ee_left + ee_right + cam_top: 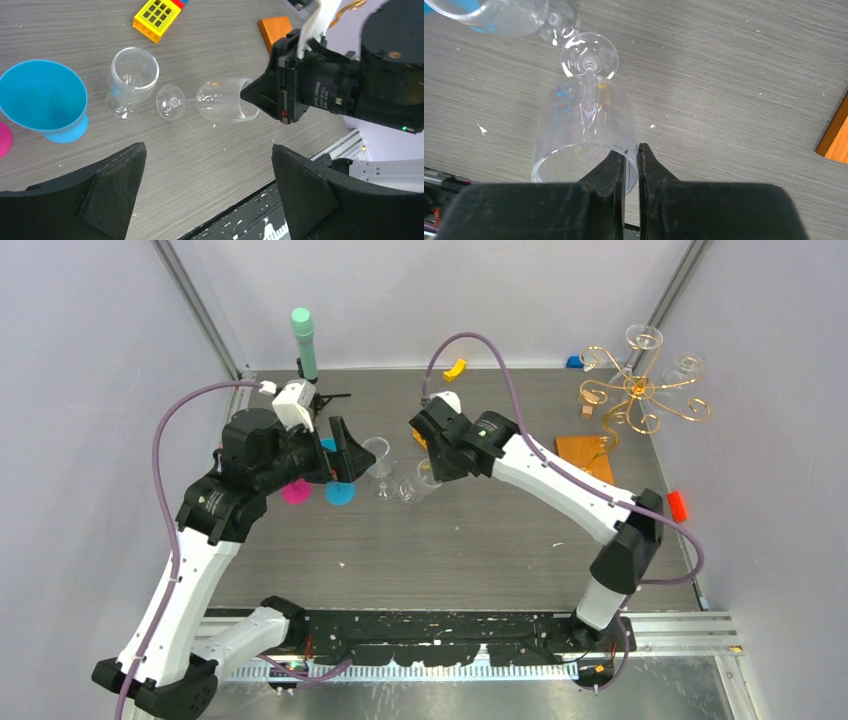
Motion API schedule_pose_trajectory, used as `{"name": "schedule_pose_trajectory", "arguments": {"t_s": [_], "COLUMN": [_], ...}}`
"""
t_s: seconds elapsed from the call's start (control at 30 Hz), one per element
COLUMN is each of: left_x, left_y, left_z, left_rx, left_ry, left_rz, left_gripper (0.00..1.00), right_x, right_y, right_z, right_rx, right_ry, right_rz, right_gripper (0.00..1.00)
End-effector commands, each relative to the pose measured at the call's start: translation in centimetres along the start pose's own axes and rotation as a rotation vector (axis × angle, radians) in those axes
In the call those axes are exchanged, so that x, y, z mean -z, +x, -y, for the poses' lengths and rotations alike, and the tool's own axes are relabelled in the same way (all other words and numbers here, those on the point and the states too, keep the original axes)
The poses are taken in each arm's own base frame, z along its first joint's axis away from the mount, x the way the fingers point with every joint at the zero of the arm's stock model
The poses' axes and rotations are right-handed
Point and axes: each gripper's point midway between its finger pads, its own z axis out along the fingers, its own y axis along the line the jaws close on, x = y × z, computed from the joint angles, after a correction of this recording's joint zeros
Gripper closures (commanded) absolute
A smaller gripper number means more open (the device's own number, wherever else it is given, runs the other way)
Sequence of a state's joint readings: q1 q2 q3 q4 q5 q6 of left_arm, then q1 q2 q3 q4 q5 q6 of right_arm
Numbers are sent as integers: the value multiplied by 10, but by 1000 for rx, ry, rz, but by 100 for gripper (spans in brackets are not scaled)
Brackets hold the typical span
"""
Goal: Take the wine glass off the wine glass rack
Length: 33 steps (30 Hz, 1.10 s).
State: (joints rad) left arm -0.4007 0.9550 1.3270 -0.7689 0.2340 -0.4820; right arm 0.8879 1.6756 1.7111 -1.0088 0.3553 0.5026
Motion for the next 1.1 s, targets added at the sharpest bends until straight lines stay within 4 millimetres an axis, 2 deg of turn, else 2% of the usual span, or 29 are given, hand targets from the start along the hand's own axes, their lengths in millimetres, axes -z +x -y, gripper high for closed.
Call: {"name": "schedule_pose_trajectory", "arguments": {"t_s": [0.0,0.27,0.6,0.9,1.07], "left_x": [9,9,9,9,10], "left_y": [10,22,25,26,25], "left_z": [-13,-23,-28,-32,-35], "left_rx": [-67,-84,-108,-115,-123], "left_ry": [-45,-79,-101,-118,-134], "left_rz": [-14,-48,-64,-74,-73], "left_gripper": [0,0,0,0,0], "right_x": [-2,-35,-56,-68,-60], "right_y": [-14,-9,-15,-28,-45], "right_z": [-11,-10,0,4,-2], "right_rx": [29,71,90,92,86], "right_ry": [-40,1,61,98,67], "right_rz": [-15,-97,-126,-106,-64], "right_gripper": [100,96,89,73,61]}}
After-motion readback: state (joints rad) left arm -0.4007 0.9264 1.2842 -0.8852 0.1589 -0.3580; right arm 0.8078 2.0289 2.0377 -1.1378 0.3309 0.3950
